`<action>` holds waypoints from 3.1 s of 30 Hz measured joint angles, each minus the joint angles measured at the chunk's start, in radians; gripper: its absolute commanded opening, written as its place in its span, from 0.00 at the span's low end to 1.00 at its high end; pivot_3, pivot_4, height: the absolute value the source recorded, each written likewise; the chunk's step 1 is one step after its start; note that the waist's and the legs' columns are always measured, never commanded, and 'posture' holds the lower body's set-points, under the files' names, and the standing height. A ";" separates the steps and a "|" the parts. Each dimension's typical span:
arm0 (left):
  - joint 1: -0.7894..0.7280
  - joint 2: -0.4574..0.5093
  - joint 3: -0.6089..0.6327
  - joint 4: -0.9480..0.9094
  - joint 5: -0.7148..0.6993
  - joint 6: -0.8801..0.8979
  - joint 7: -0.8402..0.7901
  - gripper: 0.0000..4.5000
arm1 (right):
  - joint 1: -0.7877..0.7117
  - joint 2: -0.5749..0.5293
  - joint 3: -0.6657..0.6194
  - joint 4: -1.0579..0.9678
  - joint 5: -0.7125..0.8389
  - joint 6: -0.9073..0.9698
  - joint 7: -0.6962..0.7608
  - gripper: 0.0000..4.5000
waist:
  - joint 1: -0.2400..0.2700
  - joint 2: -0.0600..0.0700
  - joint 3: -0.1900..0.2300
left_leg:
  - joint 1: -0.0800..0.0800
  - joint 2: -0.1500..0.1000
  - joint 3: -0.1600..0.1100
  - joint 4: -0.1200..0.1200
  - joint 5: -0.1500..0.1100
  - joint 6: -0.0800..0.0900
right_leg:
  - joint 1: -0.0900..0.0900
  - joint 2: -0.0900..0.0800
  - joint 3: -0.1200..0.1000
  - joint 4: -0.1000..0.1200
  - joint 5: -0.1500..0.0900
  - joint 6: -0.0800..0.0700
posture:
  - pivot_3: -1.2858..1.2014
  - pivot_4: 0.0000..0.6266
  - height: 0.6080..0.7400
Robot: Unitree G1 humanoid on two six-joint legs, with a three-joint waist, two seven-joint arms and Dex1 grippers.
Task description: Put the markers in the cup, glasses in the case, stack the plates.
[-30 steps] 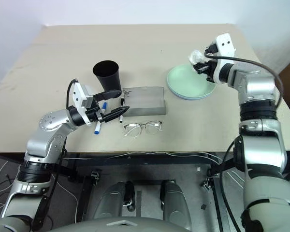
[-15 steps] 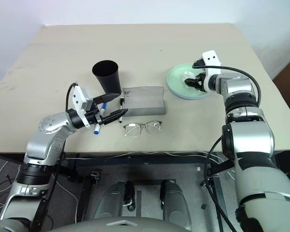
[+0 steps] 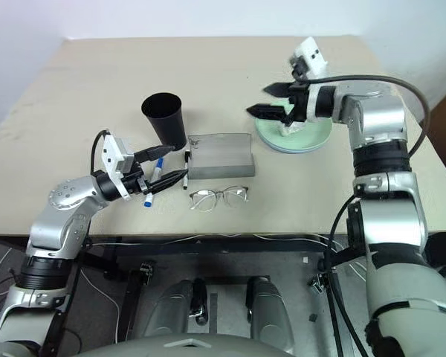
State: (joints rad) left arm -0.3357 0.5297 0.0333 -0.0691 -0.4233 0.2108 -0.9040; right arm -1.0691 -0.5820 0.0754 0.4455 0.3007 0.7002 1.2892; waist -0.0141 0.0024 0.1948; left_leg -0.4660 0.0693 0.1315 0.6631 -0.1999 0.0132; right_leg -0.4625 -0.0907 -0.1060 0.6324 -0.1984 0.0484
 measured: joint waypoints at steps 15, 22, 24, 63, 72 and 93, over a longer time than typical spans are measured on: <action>0.016 0.017 0.021 0.010 0.002 -0.008 -0.007 0.83 | -0.126 0.043 0.478 0.001 -0.014 0.163 0.313 0.99 | 0.000 0.000 0.000 | -0.005 -0.001 0.001 0.000 -0.001 -0.002 | -0.005 -0.002 0.000 0.000 -0.001 -0.003 | 0.52 0.24 0.79; 0.047 0.017 0.022 0.005 -0.001 -0.023 -0.016 0.83 | -0.159 0.138 0.587 0.176 -0.082 0.053 0.316 0.99 | 0.001 0.000 0.000 | -0.005 -0.001 0.002 0.001 -0.001 -0.002 | -0.005 -0.002 -0.001 0.000 0.000 -0.001 | 0.52 0.24 0.79; 0.063 0.017 0.022 0.006 -0.001 -0.023 -0.020 0.83 | -0.166 0.141 0.595 0.206 -0.083 0.039 0.316 0.99 | 0.001 0.000 0.000 | -0.007 -0.001 0.002 0.001 -0.001 -0.002 | -0.006 -0.002 -0.001 0.000 0.001 -0.001 | 0.52 0.24 0.79; 0.068 0.028 0.028 -0.057 -0.025 0.006 -0.056 0.83 | -0.185 0.168 0.695 0.284 -0.141 -0.094 0.323 0.01 | 0.001 0.000 0.000 | -0.008 -0.001 0.002 0.002 -0.001 -0.002 | -0.006 -0.001 -0.002 0.000 0.001 0.000 | 0.52 0.24 0.79; 0.051 0.025 0.032 -0.057 -0.050 0.039 -0.052 0.83 | -0.287 0.053 0.679 0.226 0.070 -0.008 0.321 0.01 | -0.001 0.000 0.000 | -0.008 -0.001 0.002 0.002 -0.001 -0.002 | -0.007 -0.001 -0.002 0.000 0.001 0.000 | 0.52 0.24 0.79; 0.098 0.064 0.097 -0.204 -0.103 0.145 0.040 0.83 | -0.403 0.305 0.384 0.824 -0.311 -0.652 0.135 0.01 | -0.005 0.000 0.000 | -0.008 0.000 0.002 0.002 0.000 -0.003 | -0.007 0.001 -0.002 0.002 0.001 0.001 | 0.52 0.24 0.79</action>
State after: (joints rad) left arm -0.2372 0.5939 0.1307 -0.2733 -0.5265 0.3561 -0.8641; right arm -1.4716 -0.2770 0.4596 1.2699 -0.0101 0.0482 1.4239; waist -0.0192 0.0023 0.1948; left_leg -0.4744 0.0690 0.1335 0.6653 -0.1996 0.0099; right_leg -0.4697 -0.0897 -0.1078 0.6342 -0.1970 0.0489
